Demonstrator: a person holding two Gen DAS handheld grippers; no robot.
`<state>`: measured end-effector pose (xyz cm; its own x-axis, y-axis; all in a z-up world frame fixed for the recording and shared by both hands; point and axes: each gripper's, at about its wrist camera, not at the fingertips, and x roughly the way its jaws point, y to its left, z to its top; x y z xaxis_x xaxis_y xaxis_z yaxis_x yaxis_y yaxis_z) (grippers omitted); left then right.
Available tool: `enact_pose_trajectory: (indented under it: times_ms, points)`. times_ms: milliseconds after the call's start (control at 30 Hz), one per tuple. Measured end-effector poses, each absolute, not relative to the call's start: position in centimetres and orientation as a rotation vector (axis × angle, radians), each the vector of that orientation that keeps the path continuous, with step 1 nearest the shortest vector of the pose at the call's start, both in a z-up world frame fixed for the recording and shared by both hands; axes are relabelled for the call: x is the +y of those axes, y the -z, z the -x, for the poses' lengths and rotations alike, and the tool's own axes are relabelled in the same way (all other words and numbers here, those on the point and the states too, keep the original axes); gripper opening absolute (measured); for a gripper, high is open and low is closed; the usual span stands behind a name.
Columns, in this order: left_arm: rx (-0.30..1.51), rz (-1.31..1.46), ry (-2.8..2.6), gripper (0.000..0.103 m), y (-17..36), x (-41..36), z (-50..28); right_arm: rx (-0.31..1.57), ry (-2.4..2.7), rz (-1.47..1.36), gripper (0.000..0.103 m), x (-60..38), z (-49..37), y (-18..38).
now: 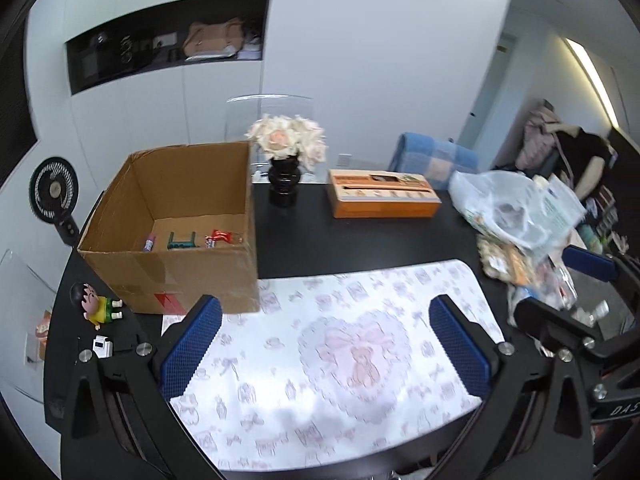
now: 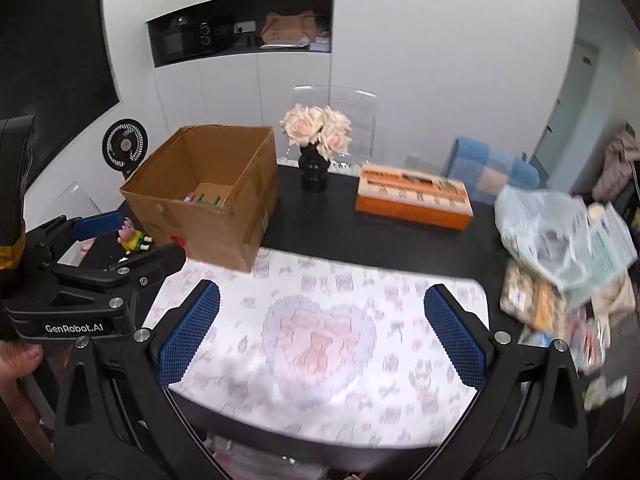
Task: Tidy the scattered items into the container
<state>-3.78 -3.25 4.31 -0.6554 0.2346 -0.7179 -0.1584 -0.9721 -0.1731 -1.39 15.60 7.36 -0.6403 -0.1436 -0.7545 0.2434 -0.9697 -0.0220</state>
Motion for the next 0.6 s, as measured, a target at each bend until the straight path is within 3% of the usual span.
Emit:
enact_pose_trajectory:
  times_ms: [333,600]
  points:
    - [-0.077,1.239,-2.707,0.103,-4.4,-0.9,-2.0,0.15,2.705,-1.317,0.103,17.2,-4.3,-7.6]
    - [-0.13,1.245,-2.734,0.103,-4.2,-1.0,-2.7,0.149,2.744,-1.291,0.103,17.4,-5.1,-8.4]
